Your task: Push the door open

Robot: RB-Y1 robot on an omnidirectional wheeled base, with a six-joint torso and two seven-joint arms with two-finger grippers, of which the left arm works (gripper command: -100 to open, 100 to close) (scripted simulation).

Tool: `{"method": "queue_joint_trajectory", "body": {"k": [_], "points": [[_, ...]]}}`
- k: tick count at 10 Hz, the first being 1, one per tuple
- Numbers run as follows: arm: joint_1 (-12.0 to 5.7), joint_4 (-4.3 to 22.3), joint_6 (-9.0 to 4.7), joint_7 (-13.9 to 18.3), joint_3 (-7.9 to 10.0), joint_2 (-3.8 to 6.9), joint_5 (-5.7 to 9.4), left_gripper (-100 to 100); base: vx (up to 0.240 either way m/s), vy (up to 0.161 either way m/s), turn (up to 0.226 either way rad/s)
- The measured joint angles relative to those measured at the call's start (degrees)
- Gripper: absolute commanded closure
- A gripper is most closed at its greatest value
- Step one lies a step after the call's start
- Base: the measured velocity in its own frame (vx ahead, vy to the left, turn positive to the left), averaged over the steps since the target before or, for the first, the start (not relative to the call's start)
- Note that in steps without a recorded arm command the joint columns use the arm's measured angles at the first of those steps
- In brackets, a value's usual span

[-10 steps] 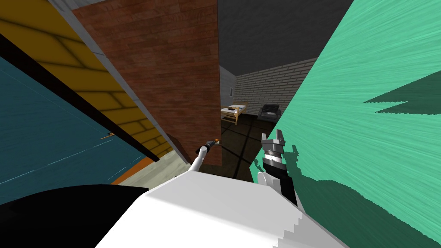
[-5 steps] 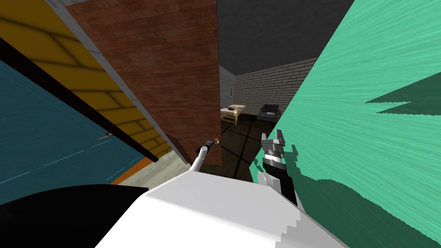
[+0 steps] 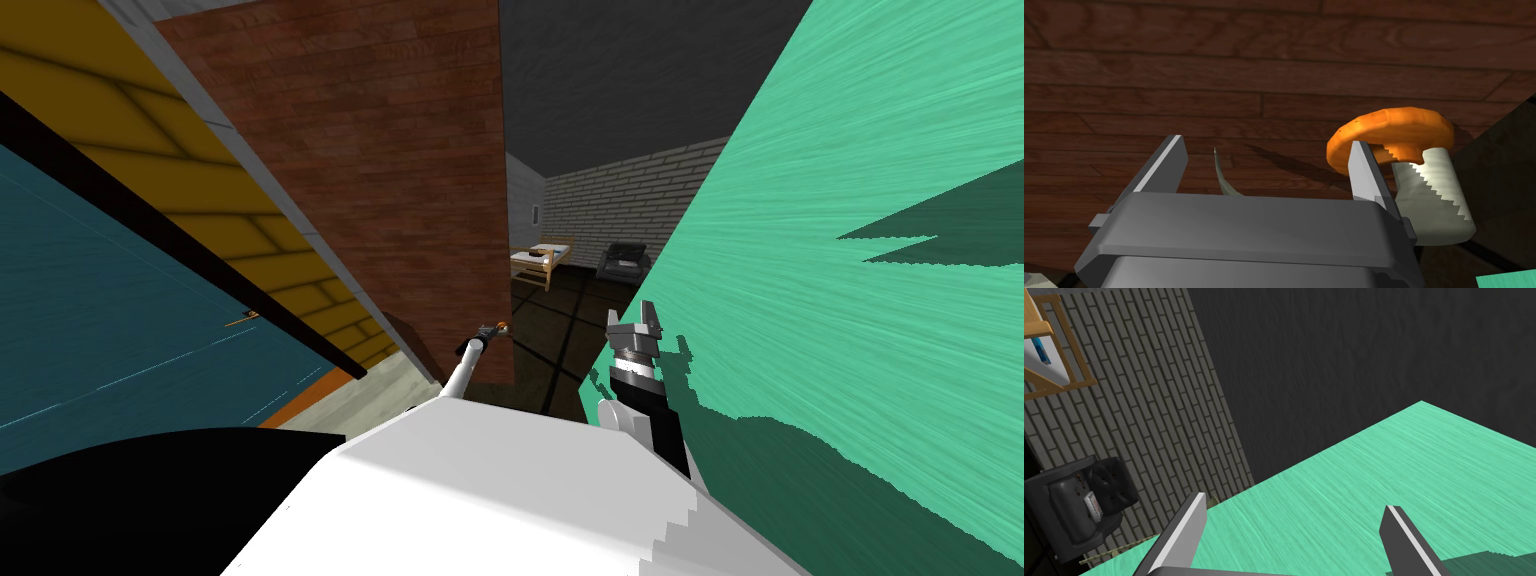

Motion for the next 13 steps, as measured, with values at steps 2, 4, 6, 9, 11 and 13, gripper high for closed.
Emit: {"method": "queue_joint_trajectory", "body": {"k": [2,4,6,9,11,13], "points": [[0.21,1.66,-3.05,-0.57,-4.86,2.78,4.73,100,0.003,-0.006,0.004],[0.5,0.39,-2.13,-0.94,-3.71,1.76,3.95,100,0.0,0.008,0.003],[0.67,-0.23,-1.13,-0.92,-1.68,1.08,2.34,100,0.002,-0.007,-0.021],[0.65,-1.23,0.81,-0.21,1.32,-0.03,-1.95,100,0.004,-0.017,0.018],[0.32,-1.32,-0.51,-0.36,1.54,-0.64,-3.94,100,0.05,-0.042,0.002],[-0.09,-0.69,-1.58,-0.55,1.67,-0.24,-4.89,100,0.026,-0.008,0.025]]}}
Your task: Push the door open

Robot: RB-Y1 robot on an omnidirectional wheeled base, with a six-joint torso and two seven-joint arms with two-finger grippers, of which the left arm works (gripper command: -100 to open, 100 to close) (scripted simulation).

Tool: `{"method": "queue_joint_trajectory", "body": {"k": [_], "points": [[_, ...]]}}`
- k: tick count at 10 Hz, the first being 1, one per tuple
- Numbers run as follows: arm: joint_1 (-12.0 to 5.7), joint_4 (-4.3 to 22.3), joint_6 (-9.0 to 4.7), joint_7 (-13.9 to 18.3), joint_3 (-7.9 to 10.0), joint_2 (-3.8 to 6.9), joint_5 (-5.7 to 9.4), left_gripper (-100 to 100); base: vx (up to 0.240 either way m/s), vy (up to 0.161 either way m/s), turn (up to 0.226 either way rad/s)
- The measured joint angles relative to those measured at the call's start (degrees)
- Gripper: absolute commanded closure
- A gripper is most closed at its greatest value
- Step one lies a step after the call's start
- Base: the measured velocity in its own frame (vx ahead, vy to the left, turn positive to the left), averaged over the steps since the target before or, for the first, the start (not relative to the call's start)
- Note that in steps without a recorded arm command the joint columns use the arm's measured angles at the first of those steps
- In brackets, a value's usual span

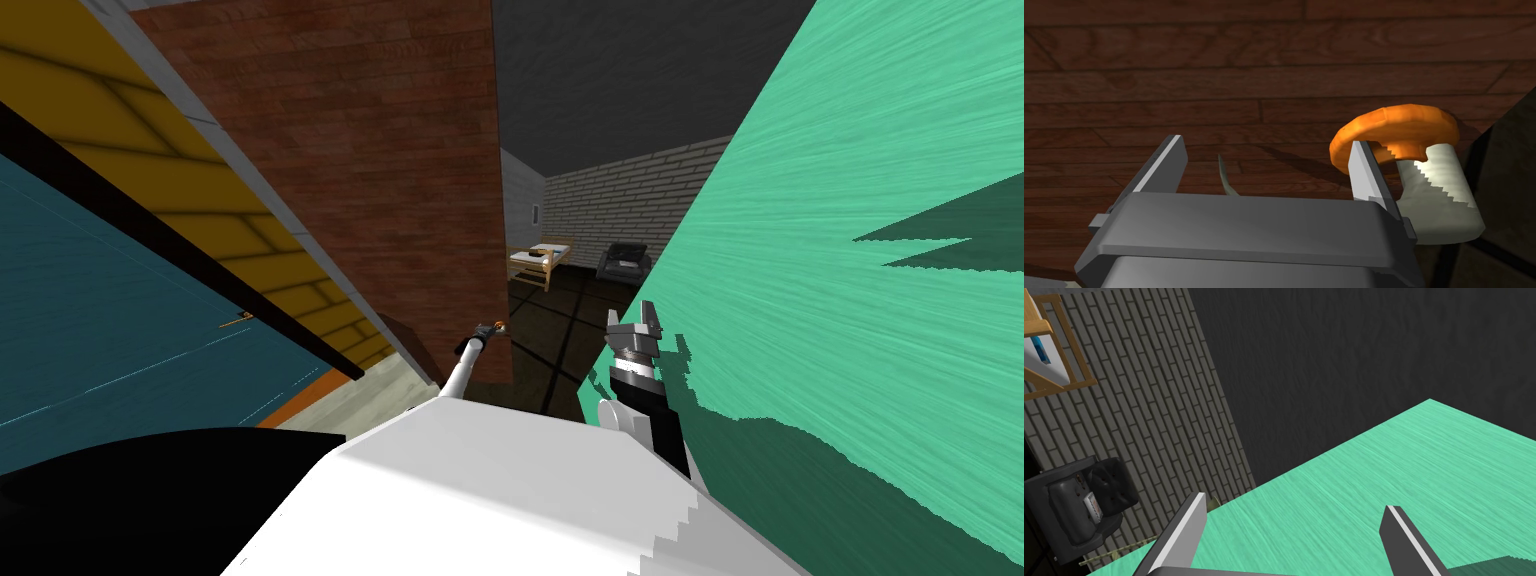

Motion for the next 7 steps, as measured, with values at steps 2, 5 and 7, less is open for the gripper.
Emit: {"method": "queue_joint_trajectory", "body": {"k": [2,5,7], "points": [[-0.29,1.58,-2.62,0.07,-3.54,1.64,2.86,100,-0.003,0.01,-0.015],[0.31,0.01,-1.03,-0.81,-0.45,0.3,-0.44,100,0.014,-0.012,0.011],[0.94,-1.44,-0.32,-1.54,0.81,-0.4,-2.13,100,0.002,-0.002,-0.009]]}}
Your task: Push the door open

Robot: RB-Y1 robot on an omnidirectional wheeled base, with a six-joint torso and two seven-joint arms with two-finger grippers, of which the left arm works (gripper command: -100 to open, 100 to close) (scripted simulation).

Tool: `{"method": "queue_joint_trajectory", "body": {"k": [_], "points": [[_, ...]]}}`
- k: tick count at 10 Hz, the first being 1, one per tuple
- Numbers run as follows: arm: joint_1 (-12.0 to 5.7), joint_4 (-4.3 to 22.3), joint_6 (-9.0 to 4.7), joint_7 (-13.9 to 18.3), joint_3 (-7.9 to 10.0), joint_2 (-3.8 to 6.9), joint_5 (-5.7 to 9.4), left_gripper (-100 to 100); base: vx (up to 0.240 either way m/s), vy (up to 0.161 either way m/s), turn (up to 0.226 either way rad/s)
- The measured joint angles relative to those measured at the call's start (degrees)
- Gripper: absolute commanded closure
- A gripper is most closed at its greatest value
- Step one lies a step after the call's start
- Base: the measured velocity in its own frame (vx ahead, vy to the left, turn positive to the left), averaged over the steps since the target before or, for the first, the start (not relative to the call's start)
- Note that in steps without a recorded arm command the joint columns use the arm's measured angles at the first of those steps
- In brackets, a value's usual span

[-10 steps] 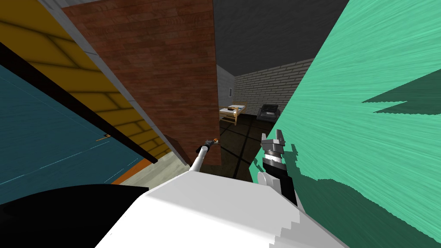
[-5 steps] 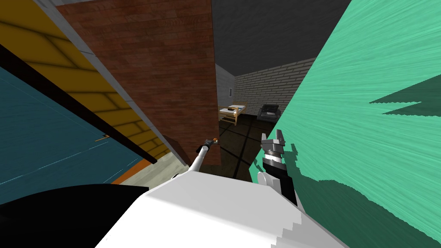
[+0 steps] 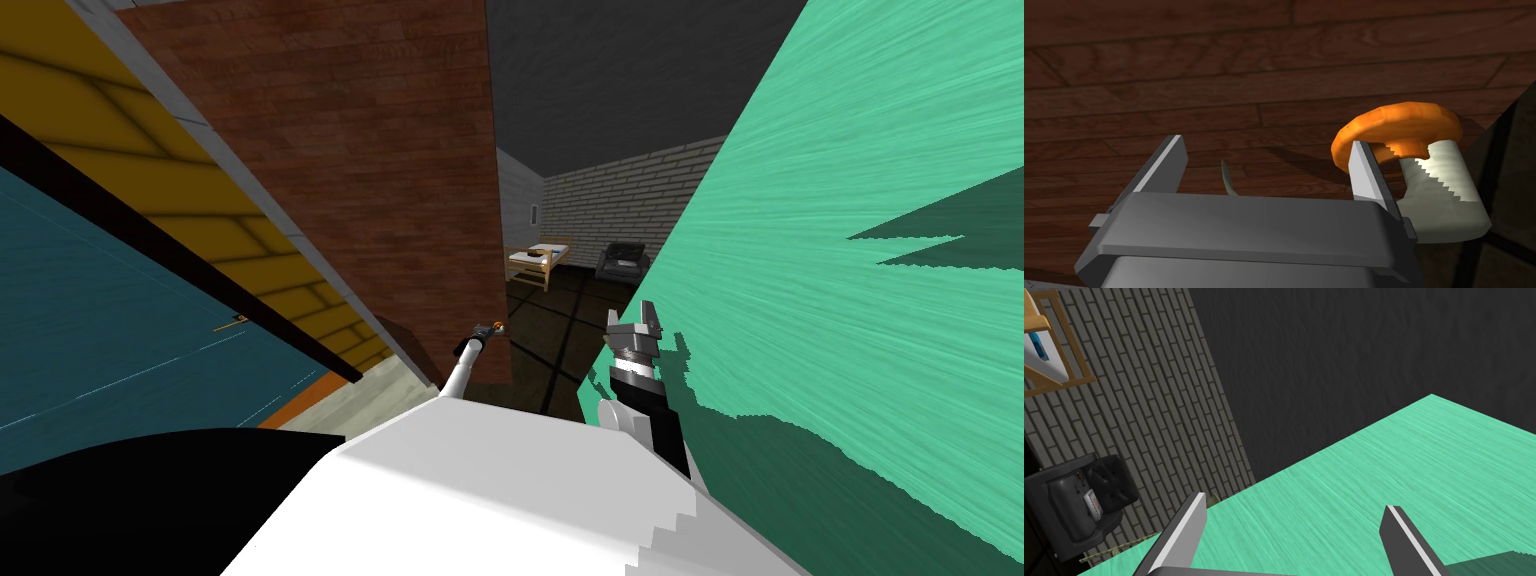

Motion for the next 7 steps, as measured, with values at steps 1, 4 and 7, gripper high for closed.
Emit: {"method": "queue_joint_trajectory", "body": {"k": [1,4,7], "points": [[0.08,-0.08,0.04,0.11,-0.17,0.02,0.1,100,-0.002,-0.004,0.022],[-0.91,3.64,-4.55,0.55,-5.13,2.1,2.71,100,0.019,-0.004,-0.002],[-0.34,2.02,-3.97,-0.76,-2.98,0.54,0.02,100,0.022,-0.005,0.018]]}}
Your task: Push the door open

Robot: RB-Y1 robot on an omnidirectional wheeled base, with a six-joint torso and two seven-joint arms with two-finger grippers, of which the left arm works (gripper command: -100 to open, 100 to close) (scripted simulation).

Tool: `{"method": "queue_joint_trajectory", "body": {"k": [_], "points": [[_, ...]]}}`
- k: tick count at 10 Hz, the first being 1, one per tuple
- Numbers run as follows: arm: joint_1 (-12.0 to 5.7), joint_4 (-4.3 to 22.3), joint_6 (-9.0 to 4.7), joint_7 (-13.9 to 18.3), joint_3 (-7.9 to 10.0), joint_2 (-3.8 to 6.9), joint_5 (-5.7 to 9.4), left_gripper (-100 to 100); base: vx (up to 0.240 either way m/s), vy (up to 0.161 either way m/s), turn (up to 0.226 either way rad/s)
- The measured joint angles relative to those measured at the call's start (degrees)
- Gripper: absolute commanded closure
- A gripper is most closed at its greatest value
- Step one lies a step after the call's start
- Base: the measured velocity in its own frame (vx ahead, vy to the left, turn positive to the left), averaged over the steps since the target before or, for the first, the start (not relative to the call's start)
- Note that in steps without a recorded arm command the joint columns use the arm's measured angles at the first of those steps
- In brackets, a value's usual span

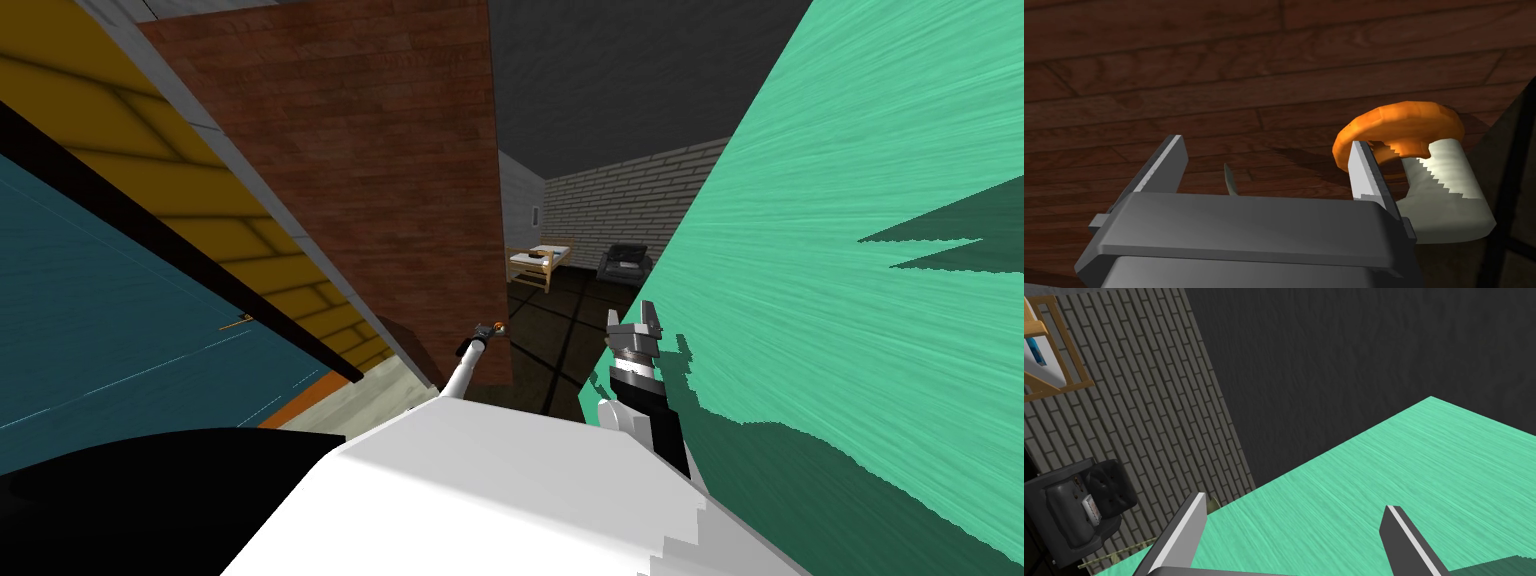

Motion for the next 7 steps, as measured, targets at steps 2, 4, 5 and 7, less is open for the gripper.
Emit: {"method": "queue_joint_trajectory", "body": {"k": [2,4,5,7], "points": [[-1.06,2.14,-1.86,0.38,-1.14,1.06,0.21,100,0.004,0.005,-0.012],[-1.6,2.55,-1.53,0.05,-0.55,0.95,-0.01,100,-0.006,-0.005,0.004],[-1.06,1.76,-1.48,0.1,-0.49,0.8,-0.2,100,0.01,0.009,-0.002],[-0.02,0.1,-0.53,-0.2,0.15,0.36,-0.58,100,-0.001,-0.006,0.002]]}}
